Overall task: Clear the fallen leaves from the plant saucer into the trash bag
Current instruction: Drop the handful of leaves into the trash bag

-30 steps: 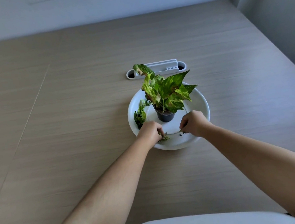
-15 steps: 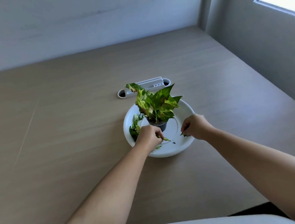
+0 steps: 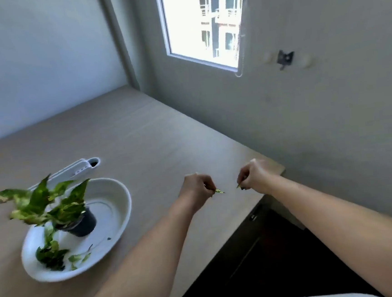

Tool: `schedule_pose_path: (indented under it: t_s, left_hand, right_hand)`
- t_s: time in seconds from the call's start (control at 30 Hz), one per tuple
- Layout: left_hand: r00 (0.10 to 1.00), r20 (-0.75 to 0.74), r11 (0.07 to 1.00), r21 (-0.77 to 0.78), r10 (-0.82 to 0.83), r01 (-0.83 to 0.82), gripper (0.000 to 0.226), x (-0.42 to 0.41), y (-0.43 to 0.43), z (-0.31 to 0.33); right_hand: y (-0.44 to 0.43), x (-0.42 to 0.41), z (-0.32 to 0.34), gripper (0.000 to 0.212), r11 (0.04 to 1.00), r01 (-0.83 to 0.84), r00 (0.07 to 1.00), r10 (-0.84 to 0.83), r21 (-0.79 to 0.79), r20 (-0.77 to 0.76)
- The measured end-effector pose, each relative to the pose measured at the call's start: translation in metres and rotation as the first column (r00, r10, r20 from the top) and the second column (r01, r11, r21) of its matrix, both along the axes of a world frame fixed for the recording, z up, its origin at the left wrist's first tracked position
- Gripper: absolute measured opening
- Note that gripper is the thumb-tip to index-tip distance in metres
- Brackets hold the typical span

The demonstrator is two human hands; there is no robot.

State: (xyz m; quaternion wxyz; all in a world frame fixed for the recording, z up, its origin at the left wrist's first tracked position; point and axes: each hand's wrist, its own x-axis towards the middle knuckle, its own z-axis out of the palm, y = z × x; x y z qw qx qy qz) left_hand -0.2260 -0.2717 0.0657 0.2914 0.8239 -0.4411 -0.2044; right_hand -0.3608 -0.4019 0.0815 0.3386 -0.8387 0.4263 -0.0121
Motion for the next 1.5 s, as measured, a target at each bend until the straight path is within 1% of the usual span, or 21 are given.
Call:
schedule_pose_path:
  t_s: [0.1,0.23,0.33,0.4,0.53,0.63,0.7,0.73,0.77,0.8,0.83,0.93,1.0,1.03,1.1,1.2,1.27,1.37,1.4,1.5]
  left_hand:
    - [0.978,0.024,0.979,-0.008,-0.206,0.206,0.01,-0.085,-0.081,-0.008]
    - [0.906,0.04,0.907,0.033,-0.421,0.42,0.011,-0.194,-0.169,-0.022]
    - [0.831,0.005,0.829,0.071,-0.556,0.554,0.013,-0.256,-0.212,-0.031]
    - [0.789,-0.016,0.783,0.118,-0.614,0.611,0.014,-0.283,-0.229,-0.038]
    - [0.733,-0.076,0.706,0.219,-0.676,0.673,0.013,-0.319,-0.263,-0.073]
    - [0.674,-0.122,0.623,0.292,-0.728,0.726,0.012,-0.336,-0.289,-0.115]
    - [0.648,-0.162,0.577,0.333,-0.744,0.746,0.012,-0.345,-0.308,-0.14]
    - [0.635,-0.181,0.556,0.347,-0.751,0.756,0.011,-0.351,-0.319,-0.152]
    - [0.625,-0.193,0.539,0.357,-0.756,0.763,0.01,-0.357,-0.331,-0.163]
    - [0.612,-0.199,0.52,0.368,-0.765,0.771,0.009,-0.362,-0.341,-0.173]
    - [0.591,-0.201,0.492,0.383,-0.781,0.782,0.011,-0.365,-0.35,-0.182]
    - [0.503,-0.217,0.358,0.478,-0.836,0.802,0.033,-0.37,-0.365,-0.197]
    - [0.453,-0.207,0.286,0.536,-0.867,0.794,0.042,-0.367,-0.372,-0.202]
    - [0.441,-0.208,0.267,0.553,-0.873,0.789,0.044,-0.366,-0.374,-0.202]
    - [0.449,-0.209,0.27,0.56,-0.869,0.783,0.042,-0.363,-0.38,-0.198]
    - [0.49,-0.197,0.318,0.551,-0.849,0.772,0.036,-0.36,-0.384,-0.185]
    - [0.512,-0.188,0.349,0.536,-0.838,0.768,0.033,-0.359,-0.382,-0.17]
    - [0.542,-0.136,0.418,0.493,-0.829,0.763,0.03,-0.358,-0.378,-0.141]
    - [0.57,-0.113,0.461,0.471,-0.814,0.752,0.029,-0.355,-0.373,-0.127]
    - [0.638,-0.071,0.555,0.425,-0.767,0.715,0.029,-0.344,-0.357,-0.096]
  right_hand:
    - [-0.059,-0.106,0.001,0.012,0.985,0.169,0.985,-0.17,-0.027,-0.015]
    - [-0.113,-0.241,-0.007,0.011,0.923,0.383,0.924,-0.383,0.018,-0.009]
    - [-0.135,-0.315,-0.023,0.01,0.851,0.522,0.853,-0.521,0.052,-0.025]
    - [-0.14,-0.344,-0.04,0.012,0.812,0.578,0.816,-0.576,0.081,-0.052]
    - [-0.147,-0.38,-0.086,0.017,0.738,0.662,0.749,-0.645,0.13,-0.149]
    - [-0.155,-0.395,-0.126,0.032,0.673,0.717,0.697,-0.681,0.182,-0.226]
    - [-0.159,-0.401,-0.147,0.039,0.629,0.748,0.664,-0.708,0.213,-0.24]
    - [-0.164,-0.406,-0.16,0.037,0.604,0.763,0.646,-0.725,0.23,-0.239]
    - [-0.17,-0.41,-0.171,0.03,0.579,0.779,0.626,-0.744,0.241,-0.233]
    - [-0.175,-0.413,-0.182,0.018,0.553,0.795,0.604,-0.763,0.252,-0.23]
    - [-0.18,-0.415,-0.19,0.007,0.535,0.805,0.588,-0.777,0.255,-0.224]
    - [-0.19,-0.42,-0.21,0.022,0.526,0.81,0.581,-0.78,0.26,-0.23]
    - [-0.195,-0.423,-0.215,0.024,0.522,0.814,0.576,-0.783,0.255,-0.234]
    - [-0.196,-0.424,-0.215,0.023,0.517,0.819,0.57,-0.787,0.25,-0.238]
    - [-0.197,-0.427,-0.213,0.021,0.514,0.82,0.568,-0.784,0.253,-0.25]
    - [-0.2,-0.428,-0.202,0.015,0.502,0.822,0.563,-0.789,0.269,-0.247]
    - [-0.205,-0.428,-0.187,0.015,0.51,0.819,0.565,-0.797,0.262,-0.212]
    - [-0.212,-0.423,-0.159,0.017,0.576,0.784,0.614,-0.776,0.234,-0.148]
    - [-0.213,-0.418,-0.146,0.018,0.615,0.758,0.646,-0.754,0.216,-0.121]
    - [-0.214,-0.4,-0.119,0.017,0.689,0.702,0.707,-0.704,0.181,-0.065]
